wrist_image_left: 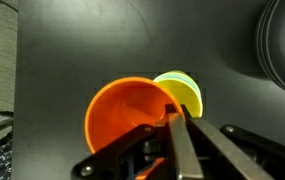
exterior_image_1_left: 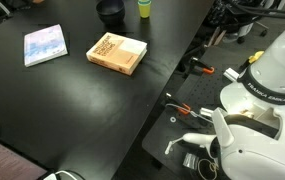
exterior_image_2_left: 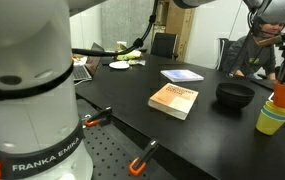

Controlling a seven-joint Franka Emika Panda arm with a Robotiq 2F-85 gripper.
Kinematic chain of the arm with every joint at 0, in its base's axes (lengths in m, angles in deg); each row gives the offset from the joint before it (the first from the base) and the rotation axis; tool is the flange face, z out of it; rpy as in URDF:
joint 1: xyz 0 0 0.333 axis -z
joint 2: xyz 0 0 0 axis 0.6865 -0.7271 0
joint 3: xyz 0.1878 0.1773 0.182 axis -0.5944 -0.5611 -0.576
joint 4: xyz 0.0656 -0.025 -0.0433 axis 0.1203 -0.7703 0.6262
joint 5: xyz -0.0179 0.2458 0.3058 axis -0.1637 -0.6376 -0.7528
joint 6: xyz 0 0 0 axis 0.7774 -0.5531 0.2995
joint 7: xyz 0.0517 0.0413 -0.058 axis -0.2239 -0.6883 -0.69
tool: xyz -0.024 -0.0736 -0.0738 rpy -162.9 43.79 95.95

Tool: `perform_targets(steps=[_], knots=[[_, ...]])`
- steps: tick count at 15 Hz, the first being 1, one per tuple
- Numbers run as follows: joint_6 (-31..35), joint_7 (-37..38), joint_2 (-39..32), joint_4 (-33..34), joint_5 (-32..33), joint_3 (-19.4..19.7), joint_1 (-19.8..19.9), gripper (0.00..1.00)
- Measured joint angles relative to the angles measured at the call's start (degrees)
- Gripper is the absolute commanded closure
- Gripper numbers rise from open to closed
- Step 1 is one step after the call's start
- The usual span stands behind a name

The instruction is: Stack up the plastic cups

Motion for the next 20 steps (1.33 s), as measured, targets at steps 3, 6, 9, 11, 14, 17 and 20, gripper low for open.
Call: perform_targets(steps=[3,6,9,11,14,17,20], knots=[[-1.21,0.00,-2.45,3.11,0.02,-0.29,0.20,0.99],[-2.16,0.00,-4.66,6.03,0.05,-0.37,0.57,0.99],[-3.19,-0.01,-6.43,8.95,0.07,-0.48,1.01,0.95],[-3.72,-0.03,-7.41,10.72,0.09,-0.61,1.18,0.69],[-4.48,-0.03,-8.77,13.32,0.09,-1.16,1.58,0.49],[-5.41,-0.03,-9.84,15.56,0.10,-1.83,1.94,0.27],[-6.03,-0.03,-9.94,16.34,0.10,-2.13,1.95,0.03]])
